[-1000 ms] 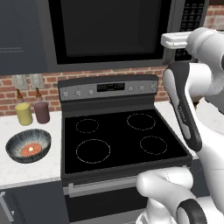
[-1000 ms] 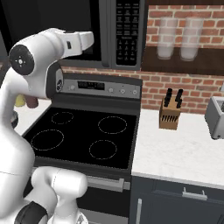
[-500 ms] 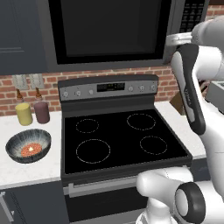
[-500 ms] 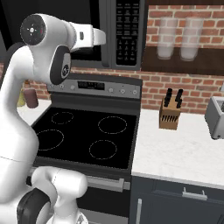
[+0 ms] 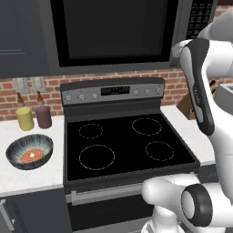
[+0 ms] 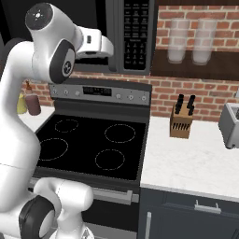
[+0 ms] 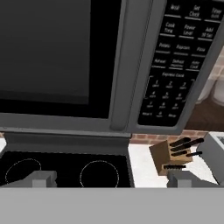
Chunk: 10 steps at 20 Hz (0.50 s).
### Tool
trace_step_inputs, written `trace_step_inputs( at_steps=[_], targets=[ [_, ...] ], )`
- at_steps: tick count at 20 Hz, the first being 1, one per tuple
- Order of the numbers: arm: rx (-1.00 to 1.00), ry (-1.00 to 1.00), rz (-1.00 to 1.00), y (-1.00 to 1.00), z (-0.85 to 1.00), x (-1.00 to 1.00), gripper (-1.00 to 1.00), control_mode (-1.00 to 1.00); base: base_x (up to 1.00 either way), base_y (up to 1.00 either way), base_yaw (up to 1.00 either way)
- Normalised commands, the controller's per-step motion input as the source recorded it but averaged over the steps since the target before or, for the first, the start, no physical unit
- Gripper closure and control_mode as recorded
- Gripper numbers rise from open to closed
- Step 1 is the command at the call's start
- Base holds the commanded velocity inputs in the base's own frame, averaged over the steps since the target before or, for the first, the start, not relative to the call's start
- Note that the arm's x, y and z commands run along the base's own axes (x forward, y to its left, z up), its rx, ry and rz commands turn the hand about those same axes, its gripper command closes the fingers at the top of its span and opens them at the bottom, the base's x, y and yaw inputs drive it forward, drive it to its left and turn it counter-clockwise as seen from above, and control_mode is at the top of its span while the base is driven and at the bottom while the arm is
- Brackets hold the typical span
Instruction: Open the microwave, place the bowl with waffle inside the microwave, then close the microwave door and turn it on.
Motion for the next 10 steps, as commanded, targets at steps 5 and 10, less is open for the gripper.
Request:
trace_step_inputs(
  at_steps=[5, 10],
  targets=[
    [0.0, 0.04, -0.03, -0.03, 0.0, 0.06, -1.0, -1.0, 0.0, 0.0, 0.0],
    [0.01, 0.02, -0.03, -0.03, -0.04, 0.21, -1.0, -1.0, 0.0, 0.0, 0.0]
  ],
)
